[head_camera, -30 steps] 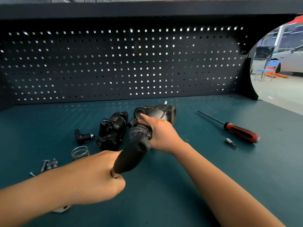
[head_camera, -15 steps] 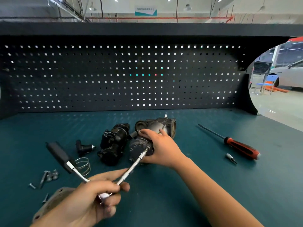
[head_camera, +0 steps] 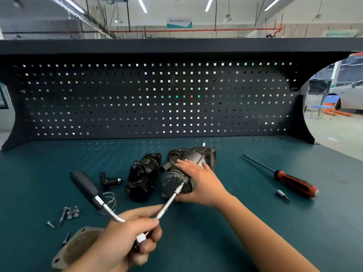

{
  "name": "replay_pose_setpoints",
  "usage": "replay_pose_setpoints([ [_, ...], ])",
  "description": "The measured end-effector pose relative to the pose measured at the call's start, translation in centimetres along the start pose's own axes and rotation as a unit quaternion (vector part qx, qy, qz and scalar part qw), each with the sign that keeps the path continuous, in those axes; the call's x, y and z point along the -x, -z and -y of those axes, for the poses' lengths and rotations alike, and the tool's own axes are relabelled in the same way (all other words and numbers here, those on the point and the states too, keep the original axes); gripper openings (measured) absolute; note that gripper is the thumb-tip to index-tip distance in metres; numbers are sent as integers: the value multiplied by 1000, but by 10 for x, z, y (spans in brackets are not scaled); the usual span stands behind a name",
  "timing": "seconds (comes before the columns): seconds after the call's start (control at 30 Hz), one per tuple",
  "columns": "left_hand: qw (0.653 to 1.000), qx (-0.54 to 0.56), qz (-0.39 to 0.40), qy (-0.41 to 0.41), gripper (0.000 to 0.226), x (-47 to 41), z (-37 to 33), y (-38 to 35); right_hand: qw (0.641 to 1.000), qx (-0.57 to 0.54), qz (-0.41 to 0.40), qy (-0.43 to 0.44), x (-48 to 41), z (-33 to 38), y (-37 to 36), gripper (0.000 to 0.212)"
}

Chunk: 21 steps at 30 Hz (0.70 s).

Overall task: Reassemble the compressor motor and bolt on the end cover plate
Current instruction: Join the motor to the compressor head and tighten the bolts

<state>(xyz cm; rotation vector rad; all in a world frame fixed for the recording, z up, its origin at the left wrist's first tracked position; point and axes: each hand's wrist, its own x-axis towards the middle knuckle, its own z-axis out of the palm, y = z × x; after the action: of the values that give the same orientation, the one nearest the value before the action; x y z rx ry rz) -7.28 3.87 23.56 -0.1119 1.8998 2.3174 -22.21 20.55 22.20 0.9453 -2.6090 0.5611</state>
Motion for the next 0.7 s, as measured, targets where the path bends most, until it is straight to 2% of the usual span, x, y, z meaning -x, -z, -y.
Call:
replay_pose_setpoints([
  [0.2, 999, -32, -29, -23, 32, 0, -3, -4, 1000, -1, -9, -4, -1, 1, 2, 81],
  [0.7, 992, -109, 51, -40, 42, -6, -20, 12, 999, -40, -32, 5, -8, -2, 3, 77],
])
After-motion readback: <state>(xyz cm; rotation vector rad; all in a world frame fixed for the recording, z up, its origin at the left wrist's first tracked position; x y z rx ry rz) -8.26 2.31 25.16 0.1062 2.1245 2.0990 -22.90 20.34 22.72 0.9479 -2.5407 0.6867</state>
